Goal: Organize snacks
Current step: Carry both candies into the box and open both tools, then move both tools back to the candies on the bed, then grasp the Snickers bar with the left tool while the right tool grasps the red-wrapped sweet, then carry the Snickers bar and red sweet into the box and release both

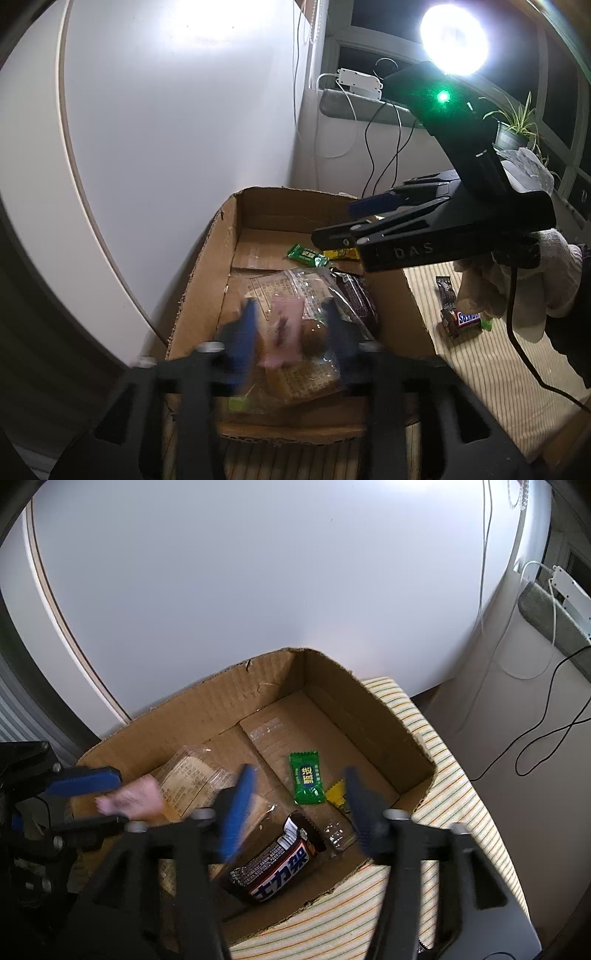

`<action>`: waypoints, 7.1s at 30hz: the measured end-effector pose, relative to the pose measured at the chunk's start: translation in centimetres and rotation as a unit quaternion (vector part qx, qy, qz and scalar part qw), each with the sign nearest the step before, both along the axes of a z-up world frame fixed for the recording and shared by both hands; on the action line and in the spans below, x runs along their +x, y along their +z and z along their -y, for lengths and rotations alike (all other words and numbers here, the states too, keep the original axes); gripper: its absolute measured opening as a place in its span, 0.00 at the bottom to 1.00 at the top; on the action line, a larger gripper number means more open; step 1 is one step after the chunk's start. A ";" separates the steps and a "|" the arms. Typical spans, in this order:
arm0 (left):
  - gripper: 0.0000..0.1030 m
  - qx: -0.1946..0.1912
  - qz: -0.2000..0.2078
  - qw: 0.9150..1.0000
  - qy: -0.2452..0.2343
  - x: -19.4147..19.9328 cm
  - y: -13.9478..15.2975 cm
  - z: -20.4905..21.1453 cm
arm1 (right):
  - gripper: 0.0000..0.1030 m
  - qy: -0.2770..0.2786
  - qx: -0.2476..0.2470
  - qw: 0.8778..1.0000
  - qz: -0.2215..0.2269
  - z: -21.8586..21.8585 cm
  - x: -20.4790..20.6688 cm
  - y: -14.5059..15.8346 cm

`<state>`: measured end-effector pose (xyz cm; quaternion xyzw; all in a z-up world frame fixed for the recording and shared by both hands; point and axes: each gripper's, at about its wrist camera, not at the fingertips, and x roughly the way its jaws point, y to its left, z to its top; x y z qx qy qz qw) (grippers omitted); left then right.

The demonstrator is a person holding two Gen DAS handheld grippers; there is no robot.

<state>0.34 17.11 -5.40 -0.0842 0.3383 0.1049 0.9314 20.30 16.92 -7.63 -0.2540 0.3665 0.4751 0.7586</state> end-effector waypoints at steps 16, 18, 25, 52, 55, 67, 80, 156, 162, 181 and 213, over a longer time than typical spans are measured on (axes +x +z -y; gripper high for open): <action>0.55 -0.003 0.011 1.000 0.001 -0.4 0.6 0.4 | 0.69 -0.027 0.033 0.999 -0.005 2.3 0.2 1.0; 0.55 -0.003 0.013 1.000 -0.002 -0.4 0.8 0.7 | 0.69 -0.024 0.032 0.999 -0.005 2.9 0.2 1.3; 0.55 -0.003 0.018 1.000 -0.025 -0.1 1.2 2.9 | 0.69 -0.049 0.019 0.999 -0.005 6.1 0.6 2.1; 0.55 -0.009 -0.018 0.986 -0.164 5.3 -0.6 14.7 | 0.65 -0.158 0.005 0.987 -0.013 26.5 0.6 0.1; 0.55 -0.011 -0.028 0.985 -0.169 6.0 -1.1 15.2 | 0.64 -0.167 -0.007 0.986 -0.009 28.0 0.5 -0.6; 0.55 -0.038 -0.053 0.981 -0.181 9.7 -3.2 15.9 | 0.60 -0.188 -0.001 0.981 -0.040 30.5 2.1 -3.0; 0.55 -0.044 -0.092 0.977 -0.188 11.5 -5.5 16.0 | 0.60 -0.176 -0.009 0.983 -0.050 28.8 3.6 -4.6; 0.26 0.011 -0.004 0.999 -0.044 3.4 0.8 1.4 | 0.33 -0.072 0.046 0.996 -0.015 11.4 0.4 3.5; 0.26 0.011 -0.007 0.999 -0.035 4.0 0.7 0.4 | 0.33 -0.055 0.044 0.997 -0.021 8.8 1.3 2.9; 0.26 0.019 -0.013 1.000 -0.020 4.9 0.9 -0.5 | 0.33 -0.025 0.033 0.998 -0.041 4.7 2.7 0.8; 0.64 0.057 0.008 0.998 -0.009 3.4 2.7 0.7 | 0.72 -0.054 0.023 0.998 0.002 6.6 2.2 2.4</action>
